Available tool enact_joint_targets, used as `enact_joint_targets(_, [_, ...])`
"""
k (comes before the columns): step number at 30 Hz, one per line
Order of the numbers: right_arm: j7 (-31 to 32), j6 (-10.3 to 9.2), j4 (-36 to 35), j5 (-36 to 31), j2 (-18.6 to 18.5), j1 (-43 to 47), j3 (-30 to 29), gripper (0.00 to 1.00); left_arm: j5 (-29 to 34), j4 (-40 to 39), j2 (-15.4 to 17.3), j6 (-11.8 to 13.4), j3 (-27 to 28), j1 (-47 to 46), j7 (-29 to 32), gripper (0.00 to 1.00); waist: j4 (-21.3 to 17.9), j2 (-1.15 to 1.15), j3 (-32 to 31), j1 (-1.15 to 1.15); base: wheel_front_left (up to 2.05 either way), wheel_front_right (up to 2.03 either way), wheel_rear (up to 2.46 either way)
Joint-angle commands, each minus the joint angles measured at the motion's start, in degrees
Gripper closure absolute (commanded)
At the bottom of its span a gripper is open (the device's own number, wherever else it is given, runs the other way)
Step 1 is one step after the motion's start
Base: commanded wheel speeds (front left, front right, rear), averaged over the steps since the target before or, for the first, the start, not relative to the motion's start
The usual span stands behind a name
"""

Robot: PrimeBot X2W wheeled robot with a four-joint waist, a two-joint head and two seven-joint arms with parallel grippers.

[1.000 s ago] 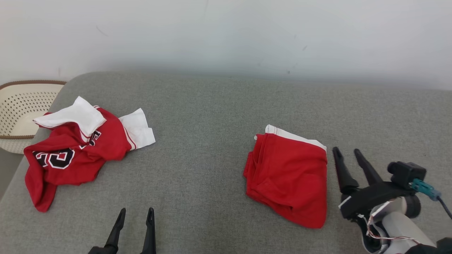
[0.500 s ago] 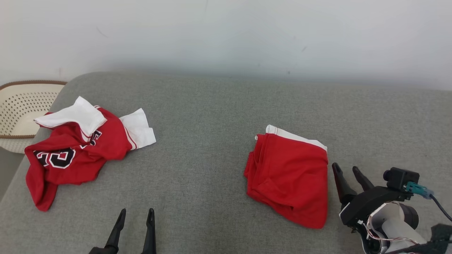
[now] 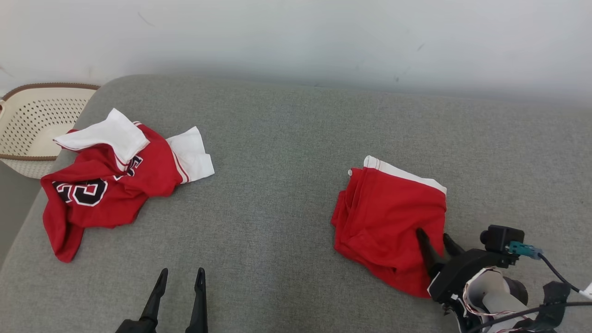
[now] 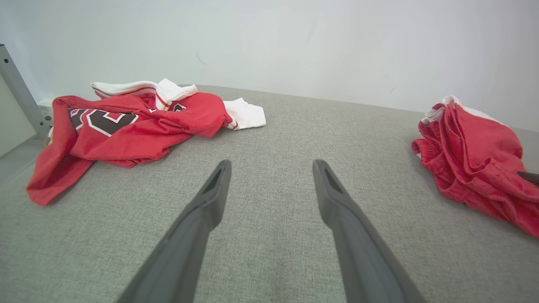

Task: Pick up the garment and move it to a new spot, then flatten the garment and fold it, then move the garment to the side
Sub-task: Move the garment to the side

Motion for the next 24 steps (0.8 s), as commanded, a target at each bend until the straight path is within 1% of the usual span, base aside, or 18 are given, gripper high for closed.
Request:
enact_joint_targets(1, [1.04, 0.03, 0.27, 1.37, 0.82, 0.04, 1.48, 0.00, -0.33, -0.22, 0.03, 0.19, -0.11, -0.30, -0.18, 0.00, 0.15, 0.00, 0.33, 0.00, 0.00, 0.00, 0.00])
enact_joint_targets(2, [1.38, 0.03, 0.39, 1.83, 1.03, 0.20, 2.14, 0.00, -0.36, -0.23, 0.03, 0.22, -0.13, -0.30, -0.18, 0.00, 0.15, 0.00, 0.41, 0.00, 0.00, 0.00, 0.00])
enact_joint_targets(3, [1.46, 0.03, 0.46, 2.25, 1.17, 0.20, 2.74, 0.24, -0.35, -0.28, 0.03, 0.26, -0.14, -0.28, -0.18, 0.00, 0.12, 0.00, 0.46, 0.00, 0.00, 0.00, 0.00])
enact_joint_targets(4, [1.04, 0.03, 0.42, 2.61, 1.22, 0.13, 3.23, 0.58, -0.35, -0.29, 0.03, 0.32, -0.19, -0.25, -0.18, 0.00, 0.10, 0.00, 0.53, 0.00, 0.00, 0.00, 0.00])
enact_joint_targets(5, [0.58, 0.03, 0.36, 2.94, 1.20, -0.07, 3.67, 1.00, -0.37, -0.31, 0.03, 0.36, -0.19, -0.21, -0.18, 0.00, 0.07, 0.00, 0.59, 0.00, 0.00, 0.00, 0.00])
enact_joint_targets(8, [-0.59, 0.03, 0.40, 3.67, 0.73, -1.13, 4.82, 1.00, -0.31, -0.40, 0.03, 0.36, -0.04, -0.14, -0.18, 0.00, -0.15, 0.00, 0.67, 0.00, 0.00, 0.00, 0.00])
enact_joint_targets(11, [-2.05, 0.02, 0.64, 3.88, -0.49, -2.48, 5.64, 1.00, -0.26, -0.40, 0.03, 0.31, 0.23, -0.16, -0.18, 0.00, -0.52, 0.00, 0.64, 0.00, 0.00, 0.00, 0.00])
enact_joint_targets(17, [-3.10, 0.02, 0.86, 3.94, -2.18, -4.13, 7.79, 1.00, -0.21, -0.25, 0.03, 0.29, 0.68, 0.05, -0.18, 0.00, -1.72, 0.00, 0.52, 0.00, 0.00, 0.00, 0.00])
enact_joint_targets(24, [-2.86, 0.02, 1.19, 3.19, -5.70, -7.81, 11.19, 1.00, 0.33, -0.37, 0.03, 0.15, 0.93, -0.58, -0.19, 0.00, -4.52, 0.00, 1.30, 0.00, 0.00, 0.00, 0.00])
